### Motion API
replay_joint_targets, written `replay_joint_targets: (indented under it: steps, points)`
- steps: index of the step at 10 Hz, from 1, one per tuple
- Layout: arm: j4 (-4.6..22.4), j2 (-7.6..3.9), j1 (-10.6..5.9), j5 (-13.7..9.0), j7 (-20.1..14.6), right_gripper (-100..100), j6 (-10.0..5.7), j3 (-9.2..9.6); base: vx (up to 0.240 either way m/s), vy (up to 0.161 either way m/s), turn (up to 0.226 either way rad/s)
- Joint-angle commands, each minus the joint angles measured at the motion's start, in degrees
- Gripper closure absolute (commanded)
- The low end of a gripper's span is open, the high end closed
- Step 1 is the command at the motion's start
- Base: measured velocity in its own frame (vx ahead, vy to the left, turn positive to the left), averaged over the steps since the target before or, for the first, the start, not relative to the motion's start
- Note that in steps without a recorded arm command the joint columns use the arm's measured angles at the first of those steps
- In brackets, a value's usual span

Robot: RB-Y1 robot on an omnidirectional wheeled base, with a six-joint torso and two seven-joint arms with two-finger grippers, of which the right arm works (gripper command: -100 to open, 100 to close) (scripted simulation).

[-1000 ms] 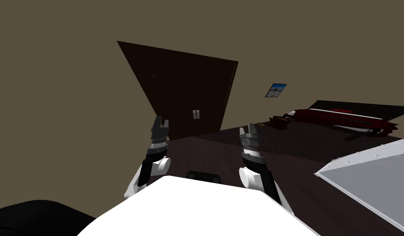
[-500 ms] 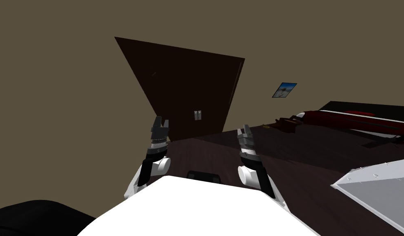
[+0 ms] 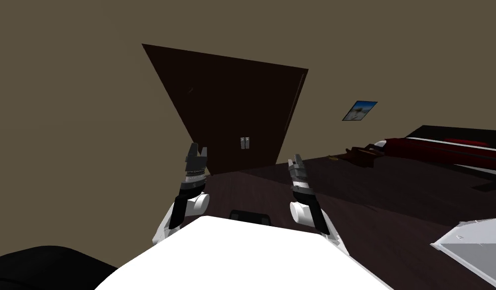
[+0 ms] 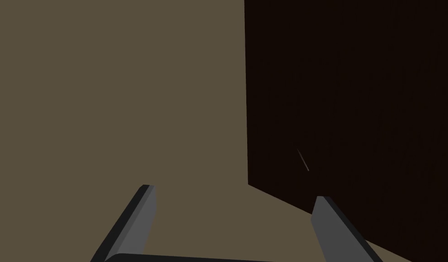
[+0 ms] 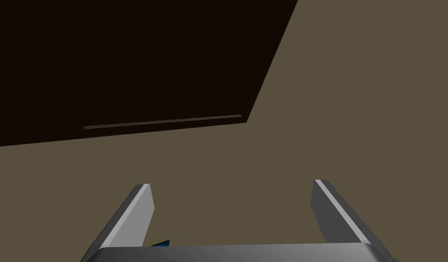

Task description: Pull the door open

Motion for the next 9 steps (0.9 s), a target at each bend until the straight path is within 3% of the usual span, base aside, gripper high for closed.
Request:
replay_joint_targets:
  steps: [1,9]
  points:
    - [2.28,-0.27,-1.04,0.44,-0.94,-100,-0.12,-0.33,0.099,0.041,0.06]
    - [12.42,-1.02,-6.13,3.14,-5.45,-100,0.84,-1.48,0.1,0.041,0.069]
